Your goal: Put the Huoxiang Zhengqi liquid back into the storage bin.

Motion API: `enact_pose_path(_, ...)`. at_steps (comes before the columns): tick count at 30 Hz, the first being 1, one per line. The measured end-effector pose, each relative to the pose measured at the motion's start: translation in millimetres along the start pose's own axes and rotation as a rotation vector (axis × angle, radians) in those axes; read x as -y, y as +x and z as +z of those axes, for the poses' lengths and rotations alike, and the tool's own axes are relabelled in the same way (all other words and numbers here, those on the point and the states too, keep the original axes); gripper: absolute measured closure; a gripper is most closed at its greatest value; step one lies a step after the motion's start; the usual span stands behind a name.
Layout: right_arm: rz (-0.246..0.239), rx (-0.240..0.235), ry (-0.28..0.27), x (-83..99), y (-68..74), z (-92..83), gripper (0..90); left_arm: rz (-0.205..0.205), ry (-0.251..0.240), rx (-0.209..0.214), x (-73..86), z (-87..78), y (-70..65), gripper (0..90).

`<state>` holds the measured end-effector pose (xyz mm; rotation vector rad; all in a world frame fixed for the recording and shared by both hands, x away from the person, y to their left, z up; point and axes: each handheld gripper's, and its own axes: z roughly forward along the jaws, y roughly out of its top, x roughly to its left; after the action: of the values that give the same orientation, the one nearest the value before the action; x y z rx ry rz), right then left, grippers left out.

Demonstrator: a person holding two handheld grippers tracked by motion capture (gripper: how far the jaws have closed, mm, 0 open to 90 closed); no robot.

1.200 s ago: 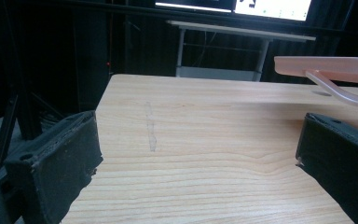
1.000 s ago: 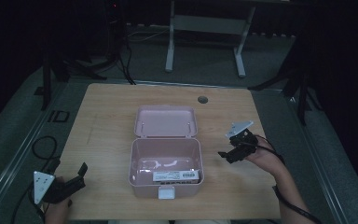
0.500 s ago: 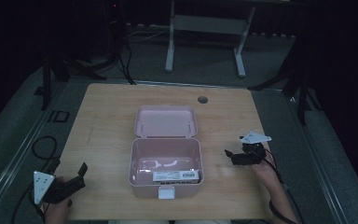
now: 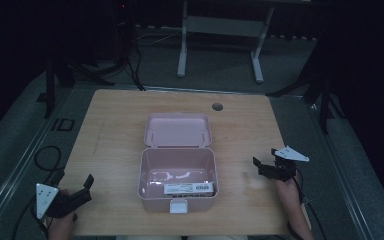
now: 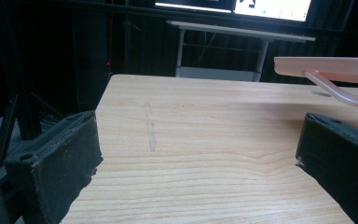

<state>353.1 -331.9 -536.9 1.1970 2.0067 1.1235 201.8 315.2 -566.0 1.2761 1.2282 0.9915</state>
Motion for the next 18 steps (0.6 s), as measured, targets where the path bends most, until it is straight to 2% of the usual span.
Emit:
enact_pose_path(1,0.0,0.0,0.0,0.0,0.0,0.0,13.6,0.0,0.0,0.0,0.0,0.0,0.0,0.3)
enact_pose_path(2,0.026,0.004,-0.005,3.7,-2.0,-0.3,13.5,0.0,0.0,0.001,0.0,0.0,0.1,0.3)
enact_pose_path(3,0.026,0.004,-0.005,3.7,-2.0,-0.3,13.5,0.0,-0.001,0.0,0.0,0.0,0.1,0.3)
enact_pose_path(4,0.046,0.008,-0.009,7.4,-4.3,-0.5,13.5,0.0,-0.001,0.001,0.0,0.0,0.1,0.3)
enact_pose_path(12,0.085,0.021,-0.022,14.1,-8.1,-4.0,13.4,-0.002,-0.001,0.002,0.0,-0.1,0.3,0.3)
enact_pose_path(13,0.112,0.012,-0.027,15.0,-10.6,-4.4,13.6,-0.002,-0.001,0.002,0.0,-0.1,0.3,0.3)
enact_pose_path(16,0.135,0.03,-0.034,16.0,-12.6,-4.8,13.7,-0.002,-0.001,0.002,0.0,0.0,0.3,0.3)
enact_pose_path(18,0.144,0.026,-0.037,16.2,-13.8,-5.2,13.7,-0.002,-0.001,0.003,0.0,0.0,0.4,0.3)
